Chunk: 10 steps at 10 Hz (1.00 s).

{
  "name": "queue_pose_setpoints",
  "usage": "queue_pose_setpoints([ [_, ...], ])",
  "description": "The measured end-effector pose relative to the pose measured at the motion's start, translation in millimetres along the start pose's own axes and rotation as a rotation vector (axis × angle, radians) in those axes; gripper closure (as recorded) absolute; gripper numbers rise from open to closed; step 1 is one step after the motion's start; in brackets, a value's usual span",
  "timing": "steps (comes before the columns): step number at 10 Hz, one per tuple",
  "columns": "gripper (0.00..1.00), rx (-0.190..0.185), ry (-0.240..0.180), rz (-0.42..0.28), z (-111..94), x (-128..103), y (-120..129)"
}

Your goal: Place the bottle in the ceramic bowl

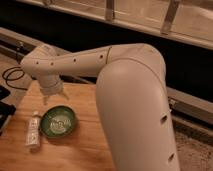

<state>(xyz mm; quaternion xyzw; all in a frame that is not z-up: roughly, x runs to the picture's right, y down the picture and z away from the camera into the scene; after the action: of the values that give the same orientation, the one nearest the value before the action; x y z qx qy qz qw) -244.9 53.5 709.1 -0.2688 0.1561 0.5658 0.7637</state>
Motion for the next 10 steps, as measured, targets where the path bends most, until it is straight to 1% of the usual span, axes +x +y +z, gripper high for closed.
queue_pose_setpoints([
  [3,0.35,0.000,0.002,0.007,0.5,0.0,-3.4],
  [4,0.35,-0.010,-0.001,-0.001,2.3,0.1,-1.8],
  [5,0.35,-0.028,-0.002,-0.018,3.5,-0.1,1.8],
  [6,0.35,-0.033,0.000,-0.045,5.7,-2.4,10.2],
  [8,0.35,-0.043,0.001,-0.141,9.4,-13.2,50.4],
  [9,0.35,-0.044,-0.005,-0.192,9.2,-21.7,72.9],
  [10,0.35,-0.052,-0.015,-0.269,5.8,-28.8,109.3],
])
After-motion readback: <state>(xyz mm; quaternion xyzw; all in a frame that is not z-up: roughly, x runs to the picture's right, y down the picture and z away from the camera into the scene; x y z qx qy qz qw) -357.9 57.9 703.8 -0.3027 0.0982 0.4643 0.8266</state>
